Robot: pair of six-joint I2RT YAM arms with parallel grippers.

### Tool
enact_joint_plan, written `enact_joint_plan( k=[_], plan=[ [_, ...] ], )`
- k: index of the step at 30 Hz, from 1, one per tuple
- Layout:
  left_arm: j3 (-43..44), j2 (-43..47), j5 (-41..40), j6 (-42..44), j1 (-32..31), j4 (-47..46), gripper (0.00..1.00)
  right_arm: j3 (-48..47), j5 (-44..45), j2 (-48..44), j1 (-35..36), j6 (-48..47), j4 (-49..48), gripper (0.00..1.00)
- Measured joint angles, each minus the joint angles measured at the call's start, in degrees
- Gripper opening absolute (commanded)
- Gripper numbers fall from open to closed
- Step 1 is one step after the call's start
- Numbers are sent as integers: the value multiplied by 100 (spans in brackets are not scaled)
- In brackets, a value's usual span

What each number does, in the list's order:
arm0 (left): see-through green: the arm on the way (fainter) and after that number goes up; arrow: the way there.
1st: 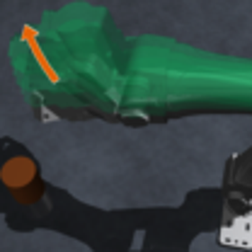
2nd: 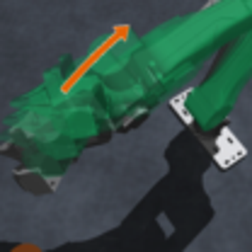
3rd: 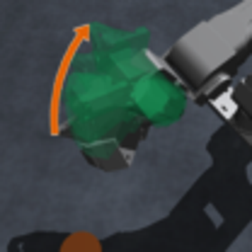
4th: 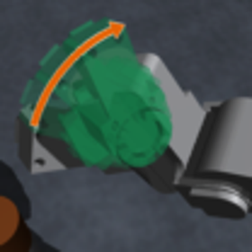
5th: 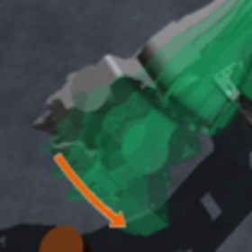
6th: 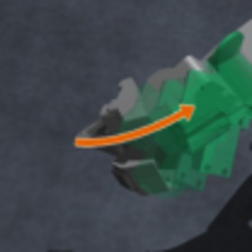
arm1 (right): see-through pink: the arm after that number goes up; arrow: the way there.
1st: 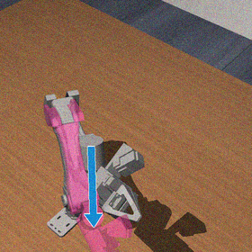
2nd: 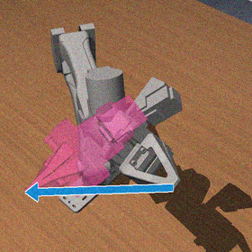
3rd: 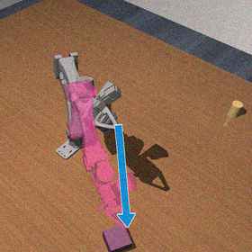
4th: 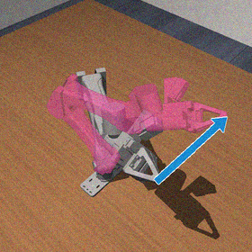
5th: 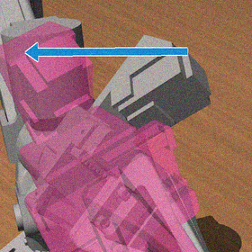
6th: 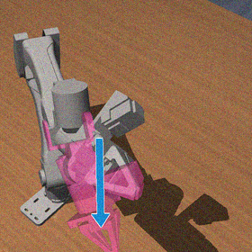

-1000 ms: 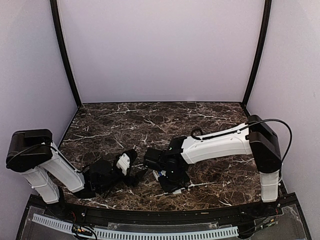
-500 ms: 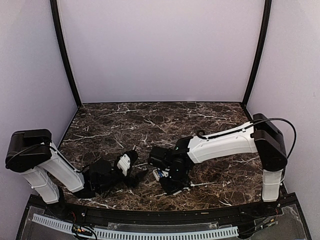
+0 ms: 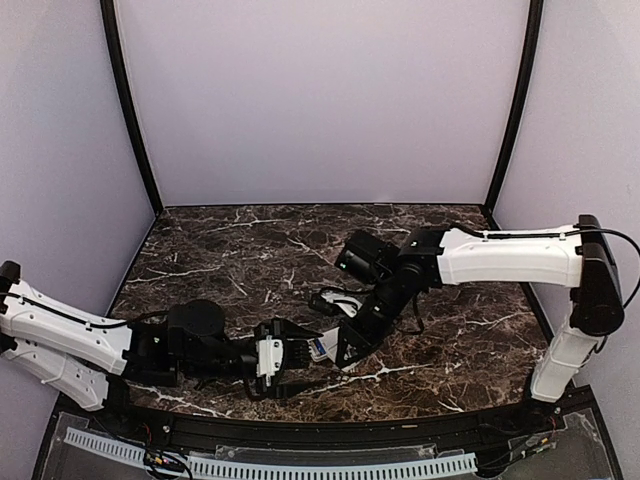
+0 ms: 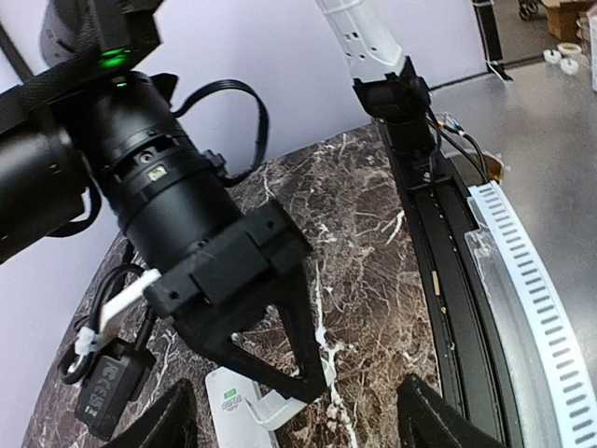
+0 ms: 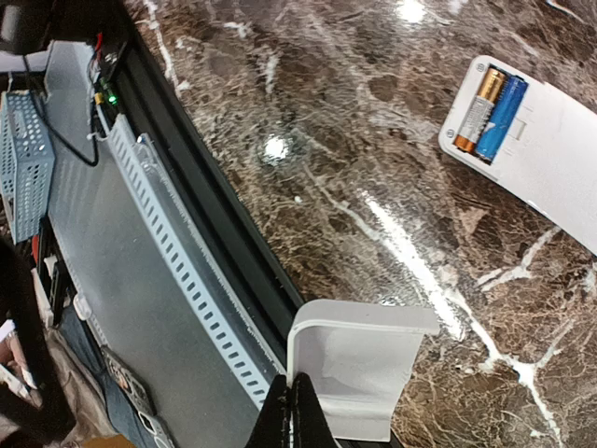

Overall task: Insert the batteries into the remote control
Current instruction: Pick up the battery cover from the center of the board, then pass from the right arm to the left

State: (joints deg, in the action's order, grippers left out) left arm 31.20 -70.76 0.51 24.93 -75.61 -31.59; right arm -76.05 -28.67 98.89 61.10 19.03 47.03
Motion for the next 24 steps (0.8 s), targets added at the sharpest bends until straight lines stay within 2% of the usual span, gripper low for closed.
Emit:
enact_joint_plan(
  k=[6,9,15,16,18,24],
  plan=[
    [962,308,-52,1019,-79,2328,73,-31,-522,-282,-4,-328,229,0],
    [1279,570,-188,1729,-79,3139,68,-173,-627,-407,-7,-420,382,0],
    [1587,291,-509,3023,-81,3757,59,-518,-767,-492,-22,-553,382,0],
    [1652,168,-557,3132,-81,3805,51,-538,-769,-492,-24,-566,385,0],
    [1786,-101,-669,3355,-81,3886,44,-584,-772,-492,-28,-590,387,0],
    [1816,-260,-1040,3604,-85,3893,43,-623,-741,-490,-50,-625,420,0]
  ],
)
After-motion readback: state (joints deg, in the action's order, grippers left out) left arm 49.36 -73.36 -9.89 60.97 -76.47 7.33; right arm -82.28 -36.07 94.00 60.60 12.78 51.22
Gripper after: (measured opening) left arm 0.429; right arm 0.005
